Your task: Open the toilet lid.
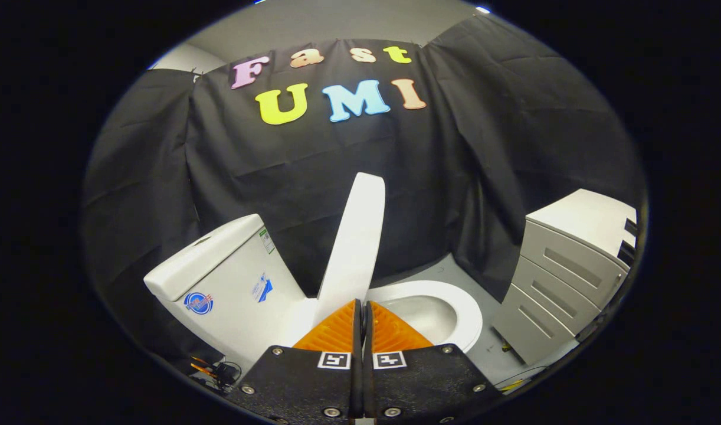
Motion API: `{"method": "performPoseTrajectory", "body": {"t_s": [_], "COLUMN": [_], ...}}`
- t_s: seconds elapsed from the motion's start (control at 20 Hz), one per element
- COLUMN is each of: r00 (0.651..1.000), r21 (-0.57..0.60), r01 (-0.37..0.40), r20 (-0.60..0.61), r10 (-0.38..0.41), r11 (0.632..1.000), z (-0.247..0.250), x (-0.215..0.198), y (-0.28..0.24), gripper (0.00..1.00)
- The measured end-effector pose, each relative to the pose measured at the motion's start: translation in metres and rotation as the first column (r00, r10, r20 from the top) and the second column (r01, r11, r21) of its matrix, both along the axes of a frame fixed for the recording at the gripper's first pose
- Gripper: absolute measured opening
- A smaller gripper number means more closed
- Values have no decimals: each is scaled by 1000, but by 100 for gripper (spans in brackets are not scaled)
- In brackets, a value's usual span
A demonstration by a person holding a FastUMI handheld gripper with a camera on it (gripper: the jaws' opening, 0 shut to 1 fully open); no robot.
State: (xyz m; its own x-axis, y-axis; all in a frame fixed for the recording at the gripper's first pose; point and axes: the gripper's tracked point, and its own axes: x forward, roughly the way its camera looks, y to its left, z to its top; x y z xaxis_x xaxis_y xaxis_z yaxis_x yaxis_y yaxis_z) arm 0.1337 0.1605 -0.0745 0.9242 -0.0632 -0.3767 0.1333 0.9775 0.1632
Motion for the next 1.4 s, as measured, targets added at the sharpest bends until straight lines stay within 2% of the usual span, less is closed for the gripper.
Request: {"method": "performPoseTrajectory", "body": {"t_s": [0.1,0.25,0.4,0.7,1.2,1.4], "r00": [1000,999,995,986,956,938], "r21": [-71,-85,-149,-161,-230,-273], "r01": [-14,-43,-83,-138,-255,-306], "r20": [-5,13,35,66,84,78], "r10": [14,44,89,150,281,338], "r11": [997,995,985,977,939,912], "z": [4,14,21,34,43,43], "x": [1,4,7,12,15,16], "y": [5,24,40,75,140,165], "gripper": [0,0,0,0,0,0]}}
